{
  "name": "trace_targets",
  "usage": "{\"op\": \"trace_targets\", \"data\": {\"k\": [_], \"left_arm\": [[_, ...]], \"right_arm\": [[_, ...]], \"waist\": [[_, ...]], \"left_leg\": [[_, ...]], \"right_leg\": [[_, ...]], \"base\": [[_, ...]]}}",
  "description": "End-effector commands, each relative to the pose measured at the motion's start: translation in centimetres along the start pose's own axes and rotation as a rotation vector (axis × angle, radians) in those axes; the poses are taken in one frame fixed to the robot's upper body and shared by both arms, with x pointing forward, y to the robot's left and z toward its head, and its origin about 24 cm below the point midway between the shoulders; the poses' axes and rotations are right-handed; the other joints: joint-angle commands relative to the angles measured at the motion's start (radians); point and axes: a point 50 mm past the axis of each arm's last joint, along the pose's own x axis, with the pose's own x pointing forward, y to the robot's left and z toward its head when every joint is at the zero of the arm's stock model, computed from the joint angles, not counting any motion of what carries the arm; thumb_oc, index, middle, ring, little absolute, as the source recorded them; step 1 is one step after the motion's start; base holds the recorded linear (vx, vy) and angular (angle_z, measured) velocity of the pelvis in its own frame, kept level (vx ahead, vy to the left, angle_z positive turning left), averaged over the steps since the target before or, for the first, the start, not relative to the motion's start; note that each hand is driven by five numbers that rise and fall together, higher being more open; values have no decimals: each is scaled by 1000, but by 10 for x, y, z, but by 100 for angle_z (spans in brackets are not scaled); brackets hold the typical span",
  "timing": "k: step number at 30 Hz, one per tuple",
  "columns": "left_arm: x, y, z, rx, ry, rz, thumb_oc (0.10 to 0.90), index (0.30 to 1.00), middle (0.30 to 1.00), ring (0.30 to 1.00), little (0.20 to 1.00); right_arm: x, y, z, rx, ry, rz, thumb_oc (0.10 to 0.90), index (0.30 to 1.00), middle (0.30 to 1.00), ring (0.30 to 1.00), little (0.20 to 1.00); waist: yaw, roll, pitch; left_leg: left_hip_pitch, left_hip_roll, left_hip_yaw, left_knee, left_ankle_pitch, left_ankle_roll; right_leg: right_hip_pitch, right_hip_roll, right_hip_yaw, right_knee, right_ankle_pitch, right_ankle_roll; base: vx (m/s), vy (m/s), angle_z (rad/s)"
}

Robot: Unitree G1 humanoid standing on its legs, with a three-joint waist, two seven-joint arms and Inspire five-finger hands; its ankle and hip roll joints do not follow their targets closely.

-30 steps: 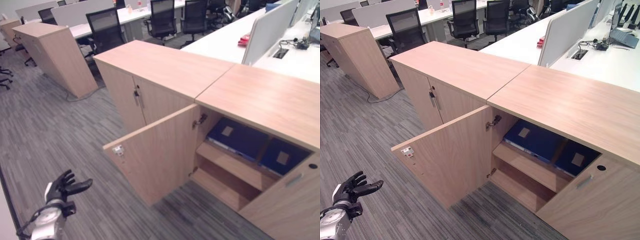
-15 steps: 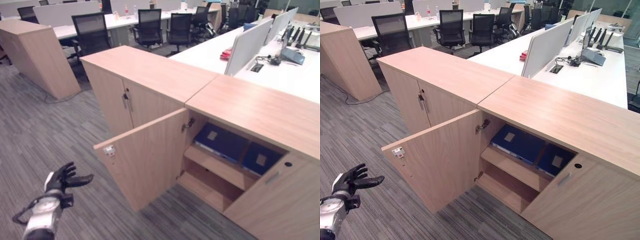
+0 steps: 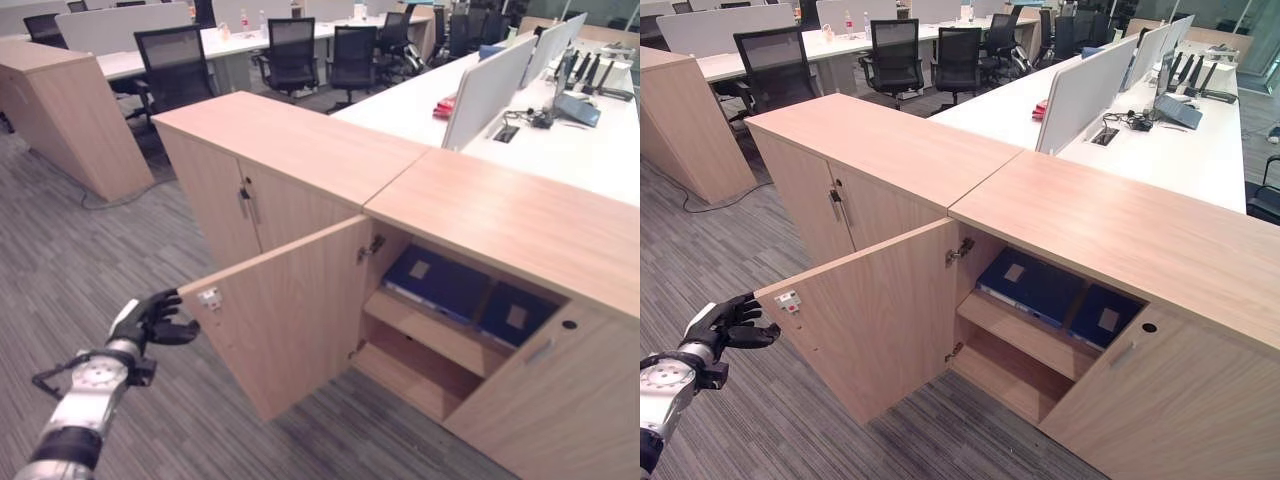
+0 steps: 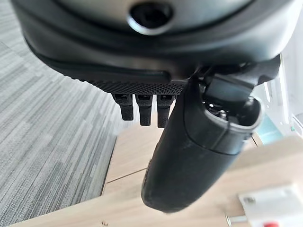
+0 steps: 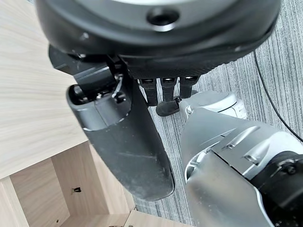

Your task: Put the empty folder in the office cabinet

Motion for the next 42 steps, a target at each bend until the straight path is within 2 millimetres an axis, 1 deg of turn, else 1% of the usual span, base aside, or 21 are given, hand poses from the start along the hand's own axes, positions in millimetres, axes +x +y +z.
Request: {"op": "trace_targets", "data": {"k": [1,2,7,13,14,15,18,19,20,21,22,23,26,28,32,37,38,39,40,41,42], "left_arm": [[4,6,120,68,-472,-54,800,900,900,900,900],[4,6,121,69,-472,-55,800,900,900,900,900],[-8,-27,135,82,-571,-273,800,900,900,900,900],[-34,-50,146,145,-656,-520,800,900,900,900,900],[-39,-53,151,163,-686,-527,800,900,900,900,900],[-51,-64,160,178,-756,-590,800,900,900,900,900],[-81,-92,176,59,-916,-743,800,900,900,900,900],[-93,-110,182,-22,-979,-834,800,900,900,900,900],[-98,-118,184,-68,-1004,-867,800,900,900,900,900],[-116,-140,192,-176,-1078,-967,800,900,900,900,900],[-120,-148,194,-204,-1095,-998,800,900,900,900,900],[-125,-164,198,-398,-1078,-1111,800,900,900,900,900],[-123,-179,200,-672,-1006,-1196,800,900,900,900,900],[-125,-184,195,-752,-966,-1225,800,900,900,900,900],[-123,-195,185,-823,-884,-1257,800,900,900,900,900],[-122,-206,171,-838,-790,-1272,800,900,900,900,900],[-117,-209,161,-839,-741,-1242,800,900,900,900,900],[-117,-209,161,-839,-741,-1242,800,900,900,900,900],[-110,-210,146,-812,-679,-1192,800,900,900,900,900],[-110,-210,146,-812,-679,-1192,800,900,900,900,900],[-107,-210,139,-806,-649,-1176,800,900,900,900,900]], "right_arm": [[3,11,16,-58,-34,37,800,900,900,900,900],[3,11,16,-57,-34,37,800,900,900,900,900],[3,10,15,-48,-29,37,800,900,900,900,900],[1,2,9,-36,-5,30,800,900,900,900,900],[1,0,6,-27,1,24,800,900,900,900,900],[0,-2,3,-11,6,18,800,900,900,900,900],[0,-4,-3,26,13,4,800,900,900,900,900],[0,-3,-7,29,23,6,800,900,900,900,900],[0,-2,-9,27,25,4,800,900,900,900,900],[2,4,-10,22,29,9,800,900,900,900,900],[3,6,-9,22,27,12,800,900,900,900,900],[5,14,-12,3,39,23,800,900,900,900,900],[6,21,-13,-28,40,28,800,900,900,900,900],[6,20,-16,-35,49,14,800,900,900,900,900],[7,23,-20,-45,66,21,800,900,900,900,900],[9,31,-17,-54,55,37,800,900,900,900,900],[9,34,-15,-62,48,43,800,900,900,900,900],[9,34,-15,-62,48,43,800,900,900,900,900],[10,35,-10,-75,33,47,800,900,900,900,900],[10,35,-10,-76,33,46,800,900,900,900,900],[10,36,-6,-81,22,51,800,900,900,900,900]], "waist": [[-10,21,-24],[-10,21,-24],[-7,23,-26],[-3,24,-32],[-1,22,-32],[2,19,-32],[4,13,-33],[2,9,-34],[4,8,-34],[4,1,-33],[4,1,-32],[-2,-3,-27],[-13,-7,-20],[-16,-10,-16],[-17,-11,-11],[-24,-6,-6],[-24,-2,-4],[-24,-2,-5],[-24,5,1],[-24,5,1],[-25,8,12]], "left_leg": [[-22,10,-48,1,-67,-13],[-22,10,-49,1,-67,-13],[-21,7,-54,2,-70,-12],[-20,5,-56,2,-71,-12],[-20,5,-60,2,-71,-12],[-20,6,-65,2,-70,-11],[-19,2,-76,2,-70,-10],[-19,-1,-79,2,-71,-9],[-20,-3,-81,2,-71,-8],[-21,-4,-87,3,-72,-8],[-21,-6,-88,3,-72,-7],[-20,-6,-88,3,-74,-6],[-18,-1,-80,3,-72,-5],[-17,4,-79,3,-71,-5],[-15,12,-74,3,-70,-6],[-14,19,-67,2,-70,-11],[-12,21,-65,2,-72,-13],[-11,22,-65,2,-72,-13],[-7,22,-66,3,-74,-13],[-7,22,-65,3,-75,-13],[-3,24,-65,4,-74,-12]], "right_leg": [[23,-65,-71,37,-16,86],[23,-65,-72,37,-16,86],[26,-69,-82,38,-12,86],[33,-70,-90,34,-7,86],[35,-70,-91,33,-6,86],[38,-70,-94,33,-7,86],[47,-70,-100,30,-6,86],[50,-69,-103,28,-6,86],[51,-69,-105,28,-6,86],[54,-68,-106,26,-6,86],[54,-67,-106,27,-7,86],[53,-65,-101,26,-7,86],[48,-60,-93,25,-8,83],[47,-54,-87,23,-10,81],[47,-48,-82,22,-13,78],[45,-40,-71,18,-19,75],[45,-38,-66,18,-24,73],[45,-38,-65,18,-24,73],[44,-40,-60,33,-34,72],[43,-40,-59,35,-36,72],[31,-47,-54,69,-42,71]], "base": [[0,0,0],[0,0,0],[-2,0,2],[-4,-5,9],[-8,-9,4],[-13,-7,9],[-15,-1,24],[-13,3,25],[-22,2,21],[-15,3,18],[-31,6,2],[-27,6,-12],[-33,-7,-33],[-30,-17,-35],[-17,-18,-18],[2,-6,0],[9,-25,-4],[17,-18,-7],[11,-3,-11],[-2,4,-12],[-32,3,-13]]}}
